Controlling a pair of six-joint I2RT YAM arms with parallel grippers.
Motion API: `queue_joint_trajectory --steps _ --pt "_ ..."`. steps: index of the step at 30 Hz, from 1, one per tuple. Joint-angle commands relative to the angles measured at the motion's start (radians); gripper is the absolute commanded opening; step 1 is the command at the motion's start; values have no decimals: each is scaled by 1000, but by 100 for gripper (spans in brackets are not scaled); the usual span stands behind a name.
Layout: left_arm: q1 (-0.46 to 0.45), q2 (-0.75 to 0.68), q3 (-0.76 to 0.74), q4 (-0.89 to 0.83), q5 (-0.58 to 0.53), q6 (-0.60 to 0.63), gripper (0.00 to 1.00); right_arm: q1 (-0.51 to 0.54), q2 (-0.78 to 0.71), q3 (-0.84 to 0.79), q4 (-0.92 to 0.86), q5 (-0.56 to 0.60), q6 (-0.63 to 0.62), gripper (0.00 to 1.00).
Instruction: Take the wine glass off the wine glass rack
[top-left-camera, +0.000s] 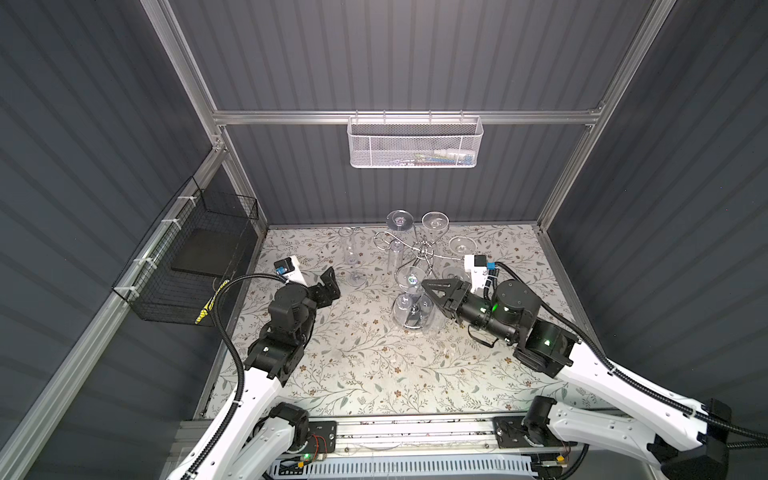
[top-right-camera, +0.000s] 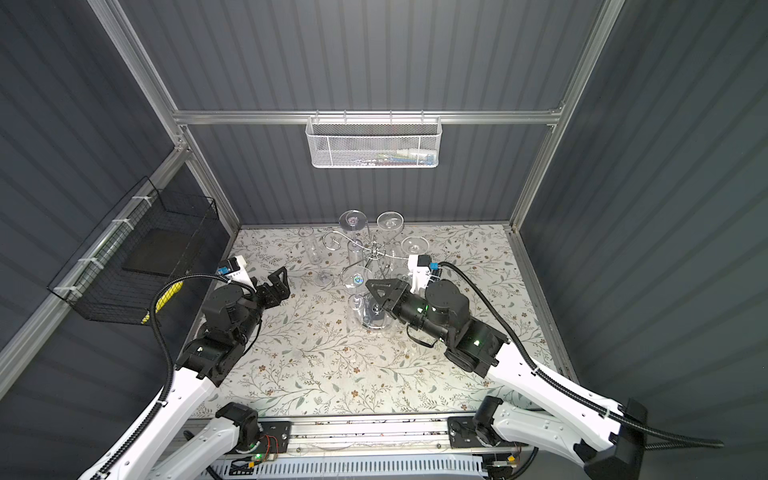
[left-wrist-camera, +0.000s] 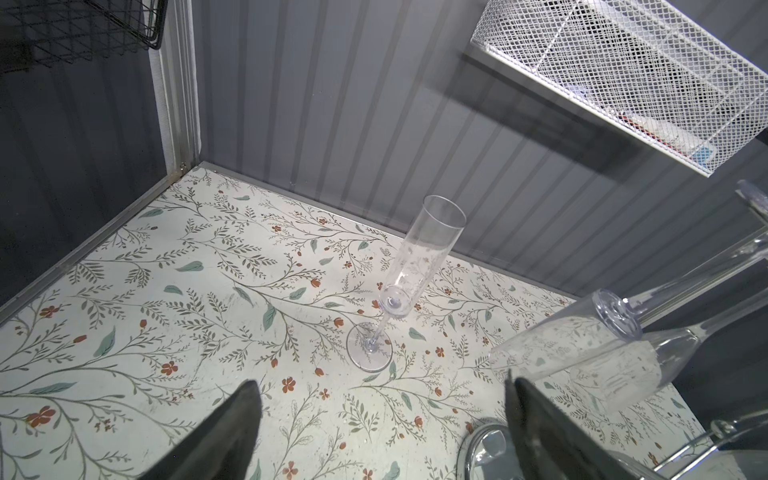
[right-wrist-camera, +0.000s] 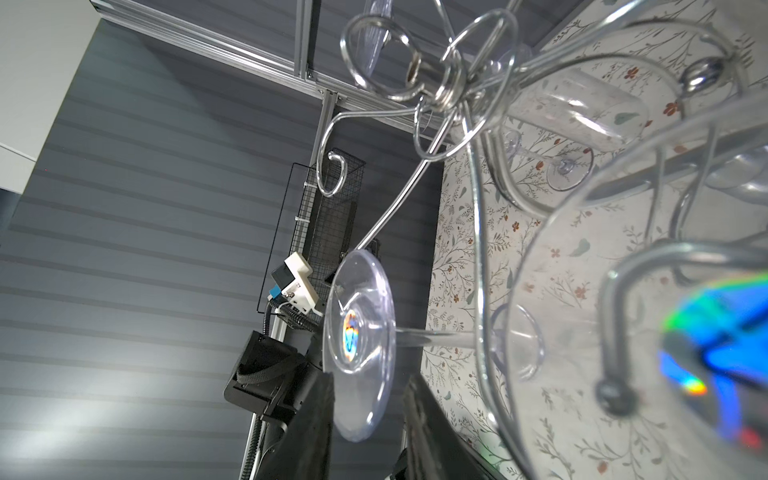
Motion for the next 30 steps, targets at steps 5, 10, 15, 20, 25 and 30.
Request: queue_joint_trajectory --steps 5,10,15,20,25,30 --pt "4 -25 0 -28 8 -10 94 5 5 -38 75 -6 31 29" --pt "4 -37 6 -41 3 -3 94 3 11 -54 117 -3 40 26" --pt "4 -50 8 -50 -5 4 94 3 25 -59 146 -8 50 23" --pt "5 -55 5 -54 -9 5 94 1 28 -55 146 -9 52 20" --pt "5 -54 3 -55 -9 6 95 1 29 -54 142 -6 57 18" --pt "4 -54 5 -55 -11 11 95 0 29 -45 117 -10 63 18"
